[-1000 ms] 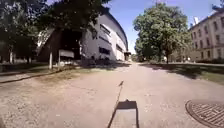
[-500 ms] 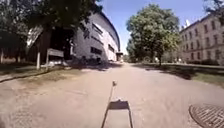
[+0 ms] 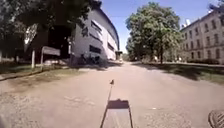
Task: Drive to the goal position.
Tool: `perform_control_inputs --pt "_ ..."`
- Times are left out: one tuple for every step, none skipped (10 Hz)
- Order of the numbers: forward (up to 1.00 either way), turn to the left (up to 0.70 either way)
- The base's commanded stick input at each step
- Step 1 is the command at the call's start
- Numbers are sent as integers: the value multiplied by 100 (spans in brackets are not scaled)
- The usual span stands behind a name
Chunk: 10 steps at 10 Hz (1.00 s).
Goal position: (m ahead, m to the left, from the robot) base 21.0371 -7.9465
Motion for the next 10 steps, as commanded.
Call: perform_control_inputs --pt "70 -35" --pt "70 -35" --pt "70 -35" --pt "70 -35" --pt "70 -35" --pt "70 -35" --pt "70 -35" --pt "70 -35" --pt "70 -35" --pt "70 -8"
